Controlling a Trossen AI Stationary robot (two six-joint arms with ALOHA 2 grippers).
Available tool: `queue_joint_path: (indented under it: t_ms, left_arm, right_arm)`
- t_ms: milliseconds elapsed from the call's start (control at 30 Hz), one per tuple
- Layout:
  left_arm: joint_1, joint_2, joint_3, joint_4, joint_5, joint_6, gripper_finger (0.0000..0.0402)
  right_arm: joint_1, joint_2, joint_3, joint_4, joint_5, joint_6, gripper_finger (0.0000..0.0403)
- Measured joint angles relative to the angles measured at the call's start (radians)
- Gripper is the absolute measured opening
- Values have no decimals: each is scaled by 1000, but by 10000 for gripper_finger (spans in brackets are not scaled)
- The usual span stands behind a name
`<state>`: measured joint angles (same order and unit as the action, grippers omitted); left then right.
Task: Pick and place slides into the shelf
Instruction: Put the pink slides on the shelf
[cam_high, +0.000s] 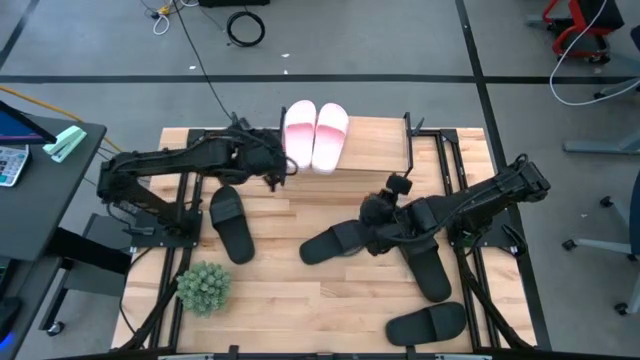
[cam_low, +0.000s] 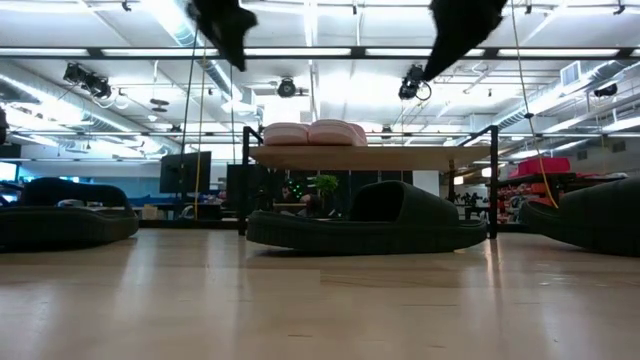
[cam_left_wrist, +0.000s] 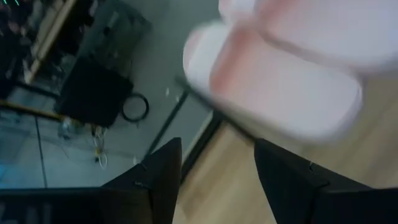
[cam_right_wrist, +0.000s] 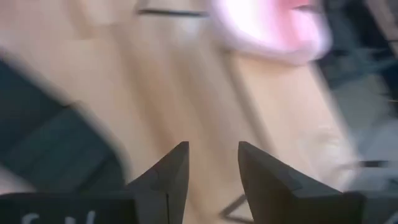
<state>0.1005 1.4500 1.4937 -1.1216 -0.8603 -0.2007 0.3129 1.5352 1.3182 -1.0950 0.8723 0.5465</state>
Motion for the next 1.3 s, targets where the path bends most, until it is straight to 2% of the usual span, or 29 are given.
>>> queue_joint_path:
  t_ms: [100,233,333,400,567,700,800,933,1067,1300]
  left_arm:
    - [-26,-26,0,-105,-1,-78,198]
    - [-52,-33,-1,-194,0,-166,188]
    - [-62,-38,0,-211,-1,-179,180]
    - [-66,-35,0,-209,0,-156,173]
    - [-64,-36,0,-210,-2,-129,150]
    - [-64,-36,0,-225,-3,-128,112]
    - [-64,-37,0,-280,-4,-127,71]
    - [-64,-40,0,-335,-4,-144,13]
    - [-64,-45,0,-343,-4,-180,14]
    - [-64,-44,0,-343,-4,-181,5]
  right_arm:
    - [-66,0,0,2,66,-9,145]
    - [-186,0,0,16,51,-26,145]
    - [-276,0,0,49,14,-104,141]
    - [-338,0,0,94,-37,-186,132]
    - [-502,0,0,306,-283,-393,77]
    - [-616,0,0,462,-333,-483,12]
    - [-699,4,0,497,-373,-488,12]
    - [-800,14,0,498,-514,-461,5]
    - [-870,28,0,501,-640,-415,5]
    - [-908,110,0,522,-673,-437,3]
